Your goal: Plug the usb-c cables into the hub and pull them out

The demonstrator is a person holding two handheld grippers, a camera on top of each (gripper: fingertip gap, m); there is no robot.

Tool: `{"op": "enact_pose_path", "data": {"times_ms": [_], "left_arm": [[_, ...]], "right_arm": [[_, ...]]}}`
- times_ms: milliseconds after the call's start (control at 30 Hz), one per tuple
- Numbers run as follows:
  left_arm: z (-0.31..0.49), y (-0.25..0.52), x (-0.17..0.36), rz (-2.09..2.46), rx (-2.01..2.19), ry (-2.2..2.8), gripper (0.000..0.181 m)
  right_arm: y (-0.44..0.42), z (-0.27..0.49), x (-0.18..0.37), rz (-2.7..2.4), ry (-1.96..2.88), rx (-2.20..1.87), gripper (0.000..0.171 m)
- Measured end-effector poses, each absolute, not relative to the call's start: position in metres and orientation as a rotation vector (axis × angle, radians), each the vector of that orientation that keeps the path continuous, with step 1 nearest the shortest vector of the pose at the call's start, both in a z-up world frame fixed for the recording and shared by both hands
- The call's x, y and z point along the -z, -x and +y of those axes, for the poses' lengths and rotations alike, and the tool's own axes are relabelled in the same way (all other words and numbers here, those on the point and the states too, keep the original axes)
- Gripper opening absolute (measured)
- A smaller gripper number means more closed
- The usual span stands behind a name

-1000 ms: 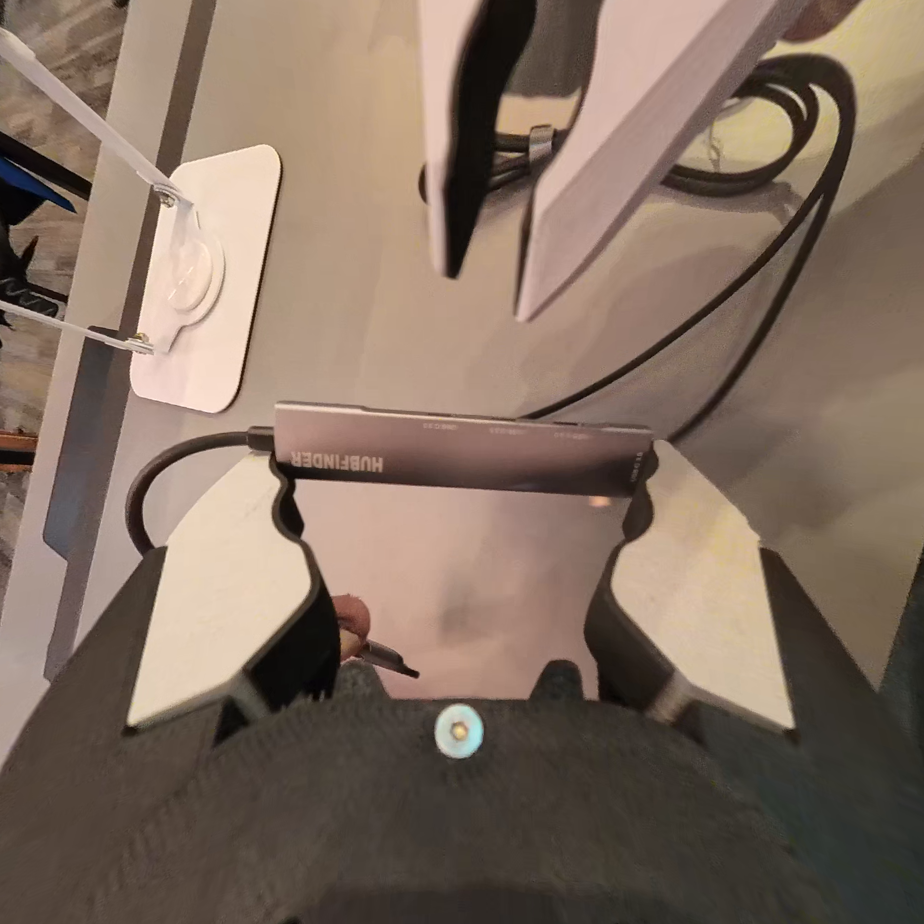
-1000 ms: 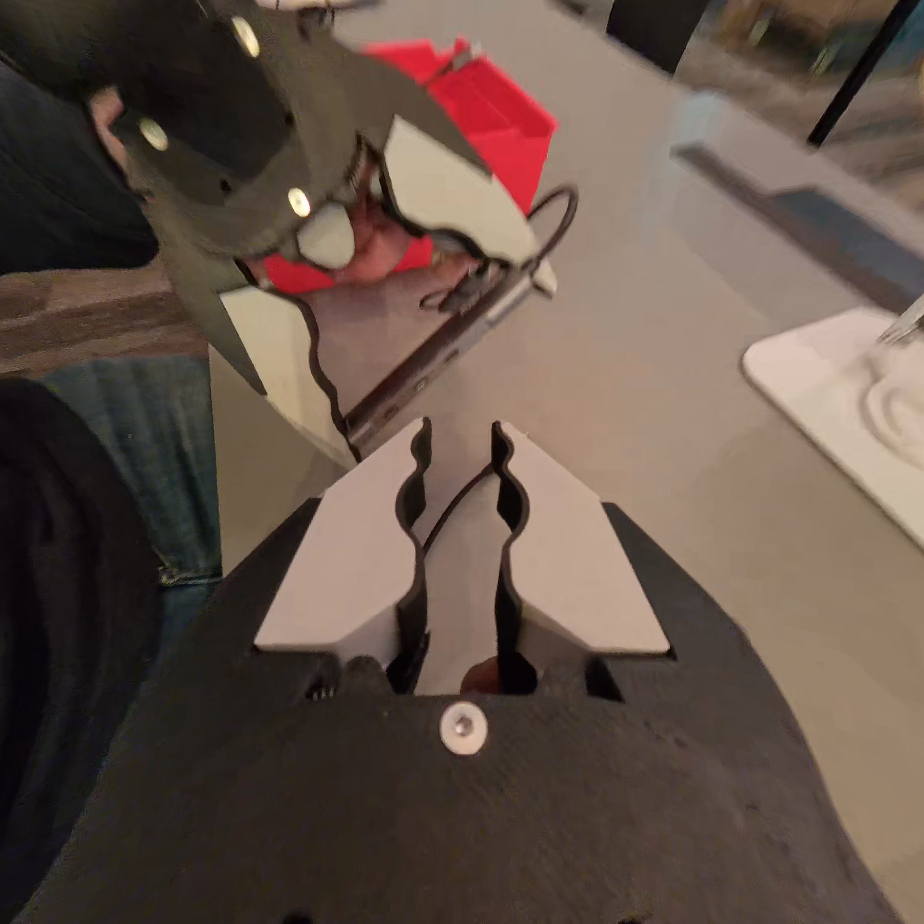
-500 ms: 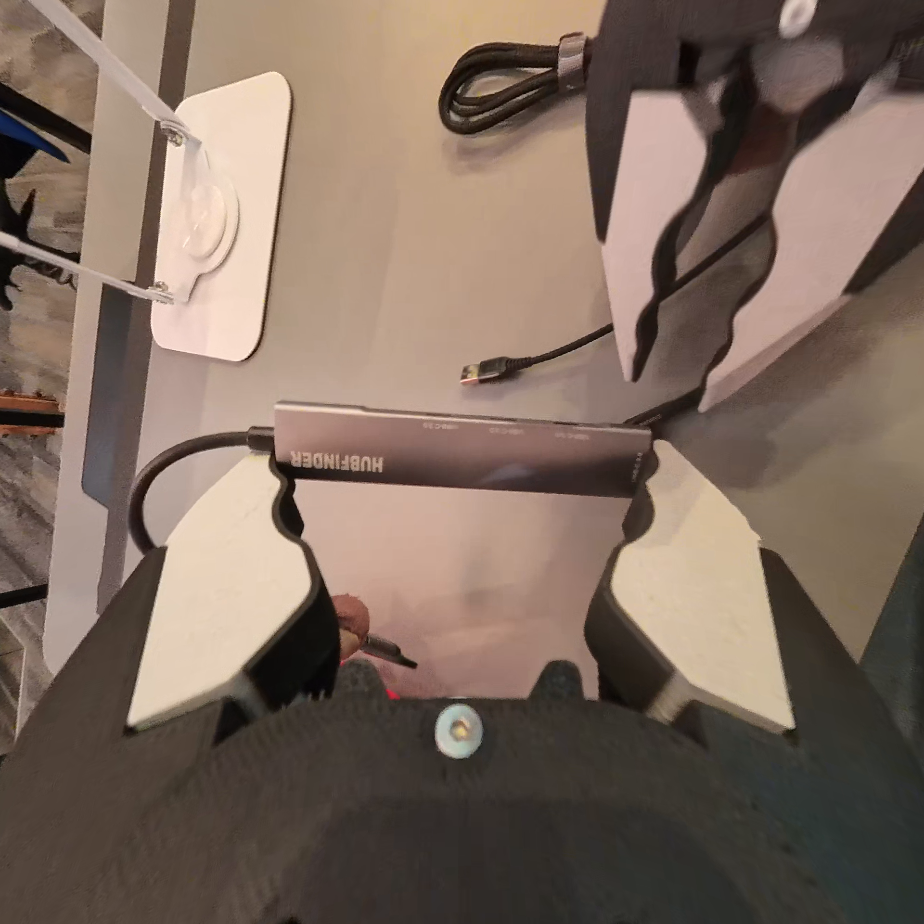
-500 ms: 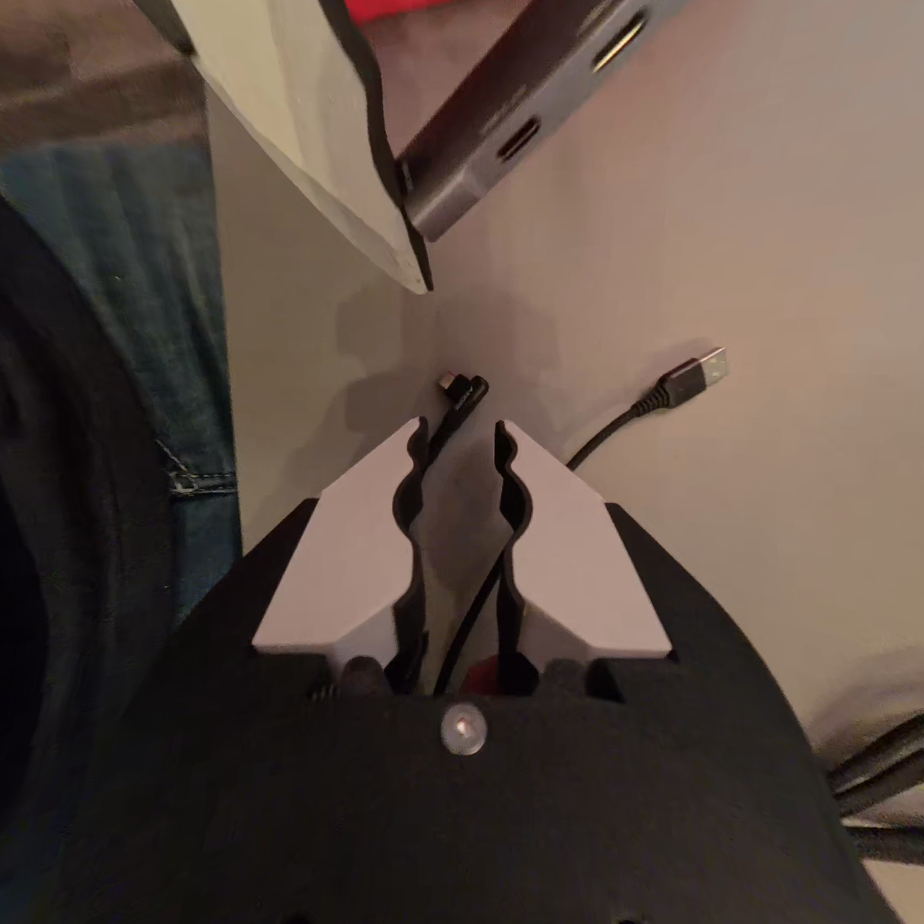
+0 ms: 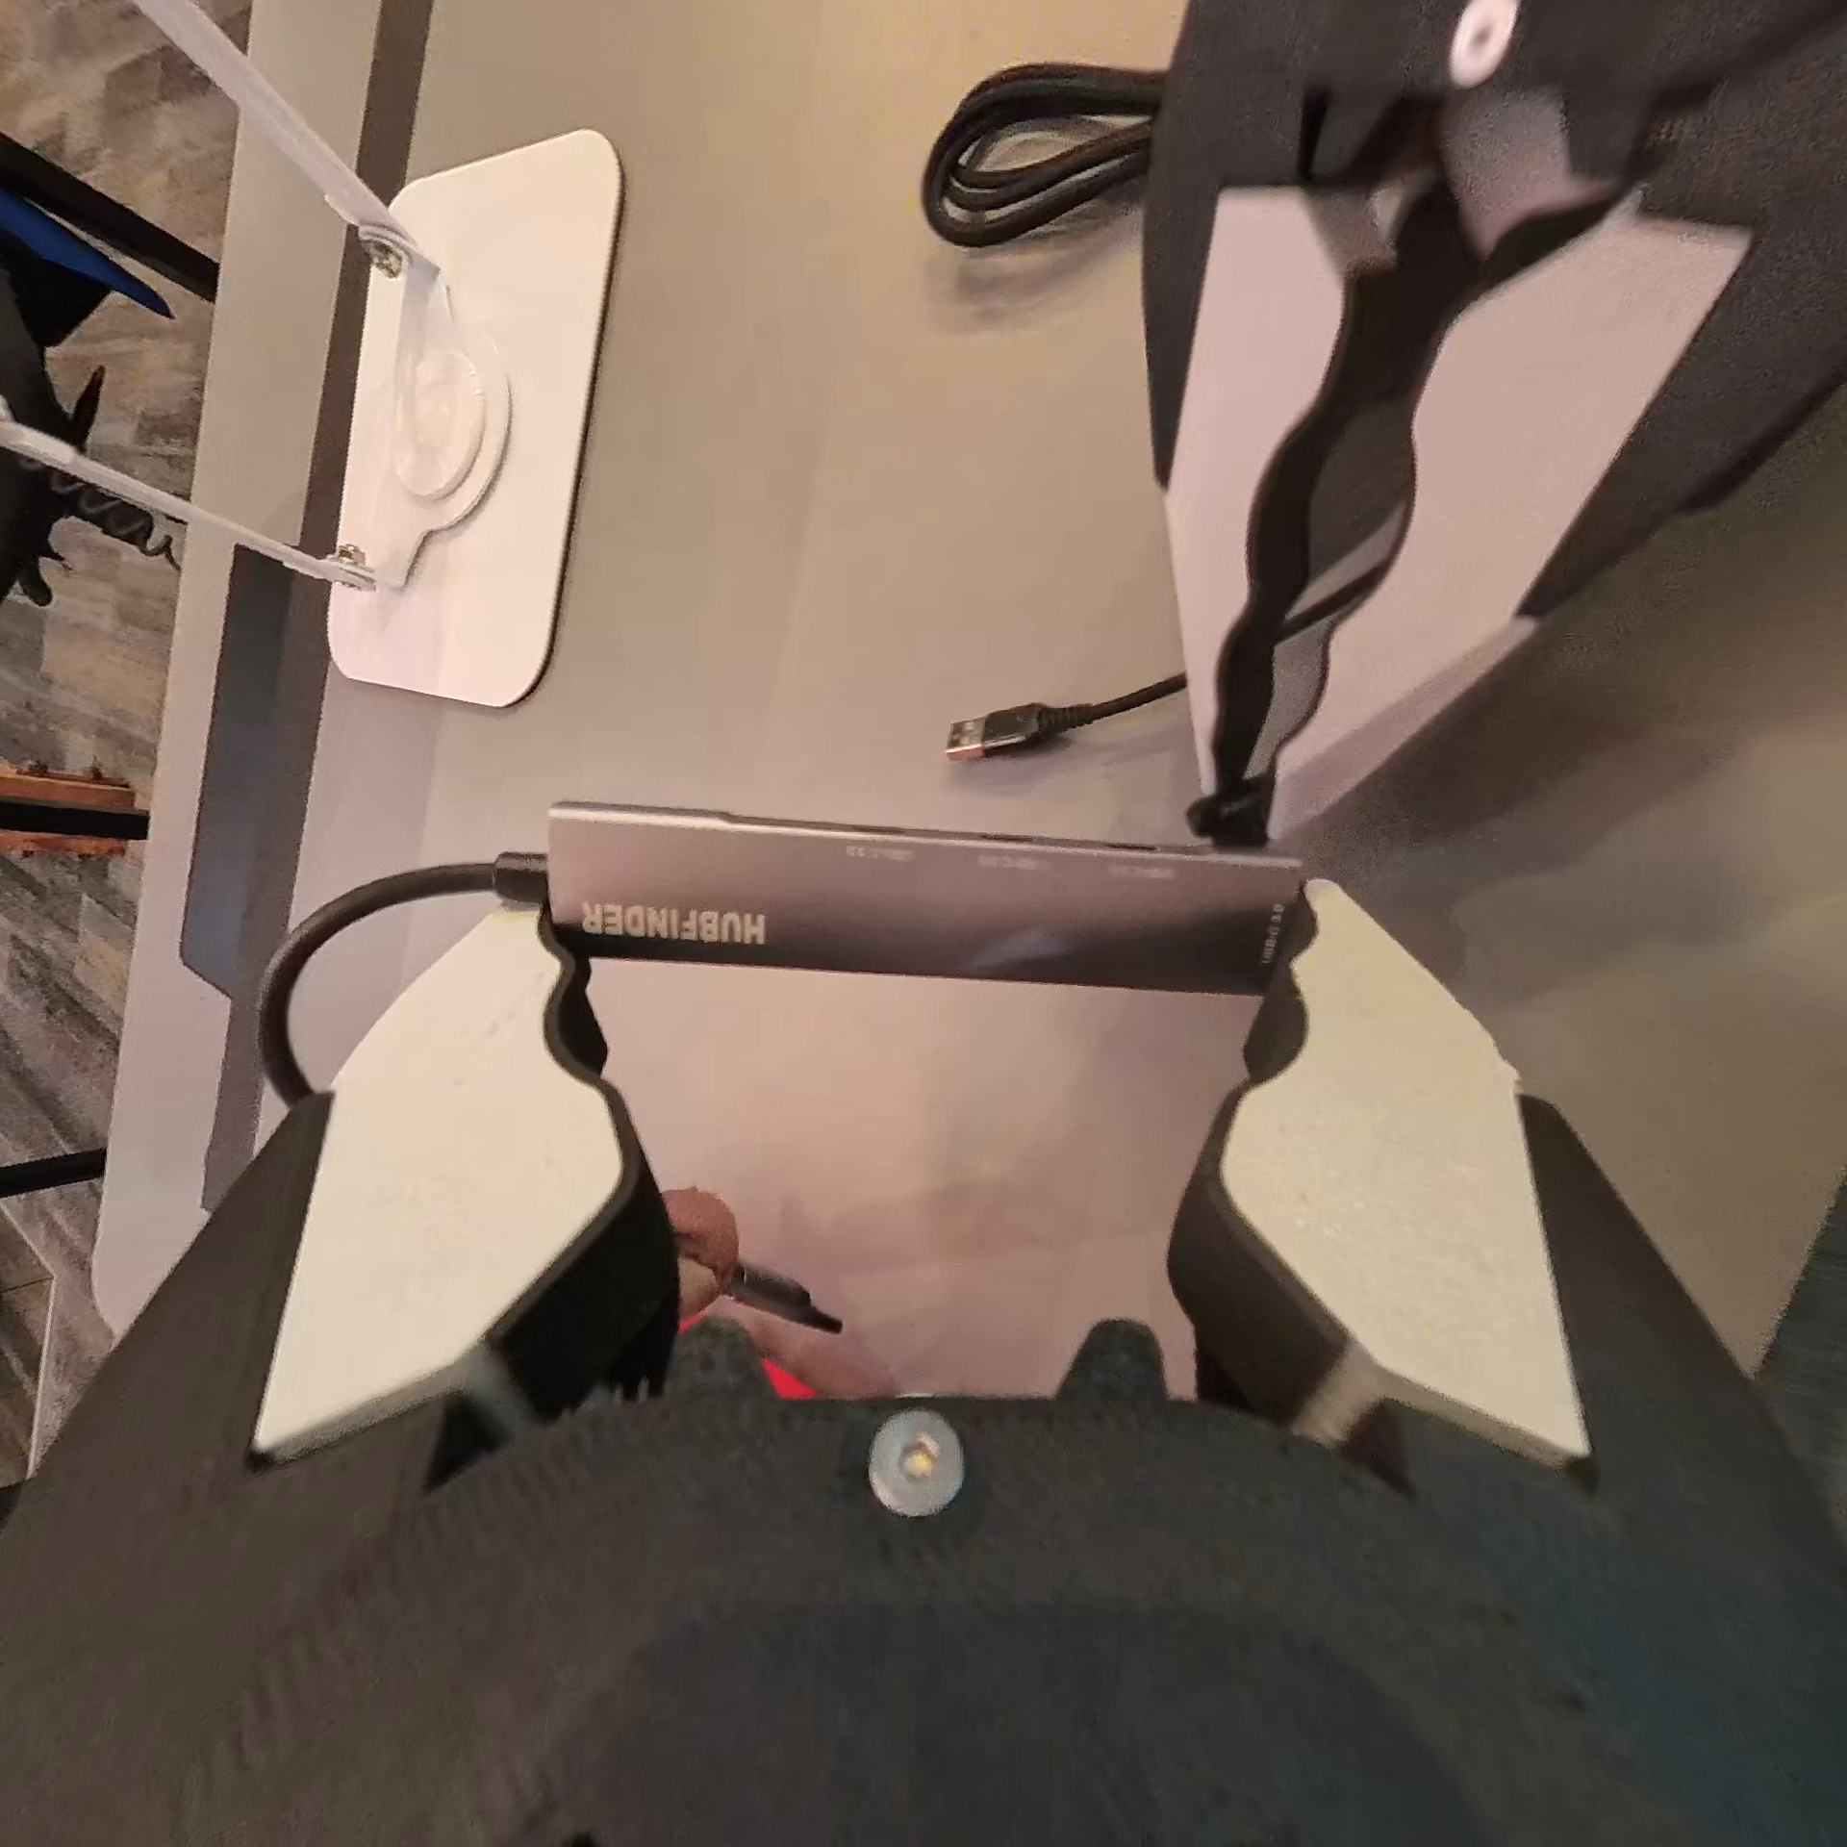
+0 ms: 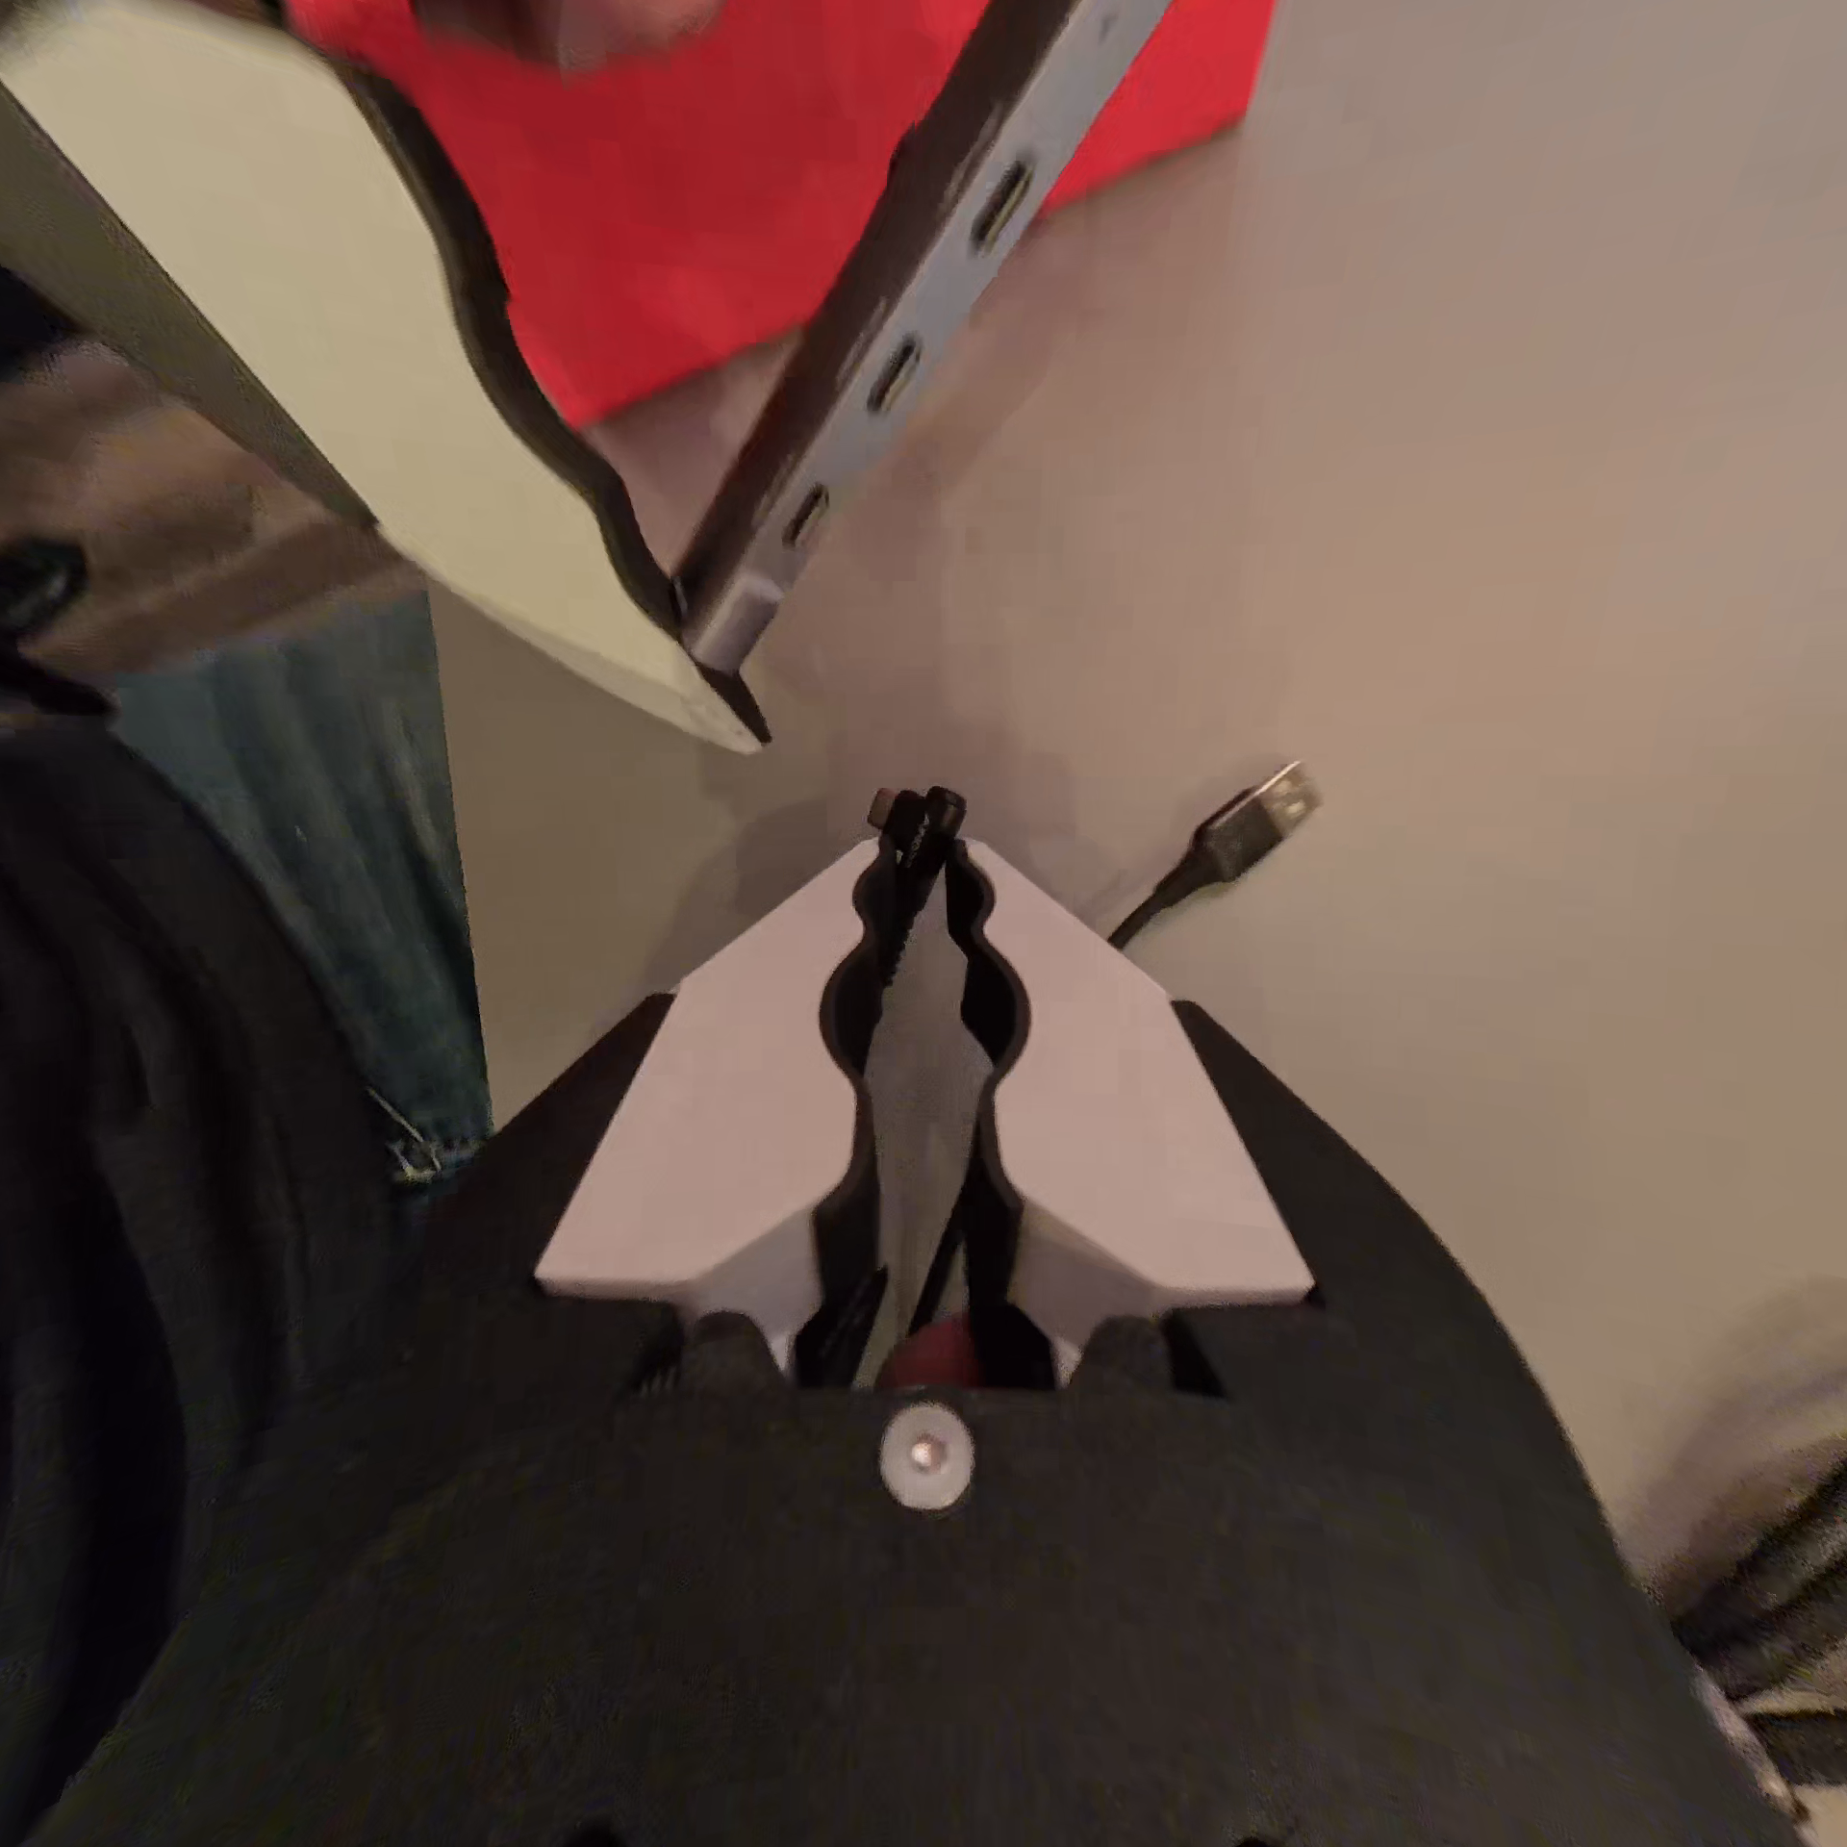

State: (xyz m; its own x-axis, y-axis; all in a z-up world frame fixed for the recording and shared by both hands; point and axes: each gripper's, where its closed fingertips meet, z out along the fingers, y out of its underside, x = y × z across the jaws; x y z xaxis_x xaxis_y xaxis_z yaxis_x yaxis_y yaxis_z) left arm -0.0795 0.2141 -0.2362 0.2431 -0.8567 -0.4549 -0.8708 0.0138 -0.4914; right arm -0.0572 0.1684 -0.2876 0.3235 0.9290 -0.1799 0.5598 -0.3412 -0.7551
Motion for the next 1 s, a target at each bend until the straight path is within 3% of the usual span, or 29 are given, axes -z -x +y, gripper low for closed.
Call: {"op": "enact_pose_path", "data": {"times_ms": [300, 1000], "left_arm": [[0.230, 0.074, 0.224, 1.452, -0.055, 1.793, 0.126], [0.239, 0.069, 0.216, 1.366, -0.159, 1.744, 0.126]], "right_arm": [[0.045, 0.195, 0.209, -1.016, 1.850, -0.872, 0.006], [0.044, 0.200, 0.207, -1.005, 1.875, -0.697, 0.006]]}}
